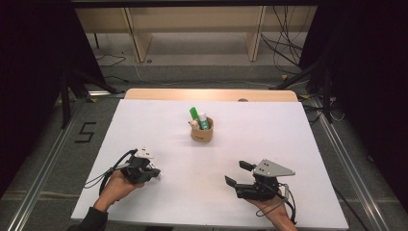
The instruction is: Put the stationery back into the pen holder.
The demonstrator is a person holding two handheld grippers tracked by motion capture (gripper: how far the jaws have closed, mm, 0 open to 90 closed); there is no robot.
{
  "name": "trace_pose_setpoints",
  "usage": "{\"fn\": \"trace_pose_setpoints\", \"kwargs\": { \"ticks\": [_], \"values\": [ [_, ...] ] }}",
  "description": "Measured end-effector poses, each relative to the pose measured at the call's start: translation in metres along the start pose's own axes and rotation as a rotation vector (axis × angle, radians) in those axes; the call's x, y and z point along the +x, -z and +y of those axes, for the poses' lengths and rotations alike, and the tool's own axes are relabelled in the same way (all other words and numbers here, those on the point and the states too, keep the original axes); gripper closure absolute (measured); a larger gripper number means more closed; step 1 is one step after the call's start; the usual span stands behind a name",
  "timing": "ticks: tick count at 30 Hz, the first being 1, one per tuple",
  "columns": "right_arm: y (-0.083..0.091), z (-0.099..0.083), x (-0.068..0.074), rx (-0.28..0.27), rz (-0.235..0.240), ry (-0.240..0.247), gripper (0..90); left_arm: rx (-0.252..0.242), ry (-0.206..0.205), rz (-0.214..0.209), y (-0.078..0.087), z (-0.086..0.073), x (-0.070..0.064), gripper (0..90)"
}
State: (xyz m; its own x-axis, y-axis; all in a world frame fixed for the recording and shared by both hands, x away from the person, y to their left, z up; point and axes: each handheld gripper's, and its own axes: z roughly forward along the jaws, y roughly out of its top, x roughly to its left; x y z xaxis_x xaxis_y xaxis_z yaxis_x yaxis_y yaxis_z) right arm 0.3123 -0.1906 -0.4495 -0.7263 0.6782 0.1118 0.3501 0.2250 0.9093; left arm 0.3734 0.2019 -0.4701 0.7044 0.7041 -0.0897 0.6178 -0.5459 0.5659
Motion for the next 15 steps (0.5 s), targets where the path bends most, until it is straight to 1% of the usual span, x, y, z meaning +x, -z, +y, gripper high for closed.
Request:
{"fn": "trace_pose_setpoints", "kwargs": {
  "ticks": [1, 3, 4, 8, 10, 14, 15],
  "values": [
    [-0.0001, 0.0, 0.0, 0.001, 0.0, -0.002, 26.4, -0.012, 0.006, 0.002, -0.0001, -0.0008, 0.0009, 89.0],
    [-0.0002, -0.0001, 0.0001, 0.002, 0.001, 0.0, 26.4, -0.017, 0.012, 0.003, 0.0017, -0.0003, 0.0018, 89.0],
    [-0.0002, -0.0001, 0.0003, 0.002, 0.001, 0.001, 26.5, -0.015, 0.009, -0.004, 0.0027, 0.0001, 0.0017, 89.1],
    [-0.0001, 0.0, 0.0002, 0.002, 0.002, -0.001, 26.7, 0.019, 0.0, -0.015, 0.0004, -0.0003, 0.0001, 89.1],
    [-0.0001, 0.0, 0.0002, 0.0, 0.002, 0.0, 26.7, 0.02, -0.001, -0.017, -0.0006, -0.0008, 0.0, 89.2],
    [-0.0001, -0.0001, 0.0003, 0.001, 0.001, -0.001, 26.9, 0.003, 0.002, -0.026, -0.002, -0.0013, -0.0001, 89.1],
    [-0.0002, -0.0001, 0.0003, 0.001, 0.0, -0.001, 26.9, -0.009, 0.007, -0.024, -0.0031, -0.0013, -0.0008, 89.2]
  ]
}}
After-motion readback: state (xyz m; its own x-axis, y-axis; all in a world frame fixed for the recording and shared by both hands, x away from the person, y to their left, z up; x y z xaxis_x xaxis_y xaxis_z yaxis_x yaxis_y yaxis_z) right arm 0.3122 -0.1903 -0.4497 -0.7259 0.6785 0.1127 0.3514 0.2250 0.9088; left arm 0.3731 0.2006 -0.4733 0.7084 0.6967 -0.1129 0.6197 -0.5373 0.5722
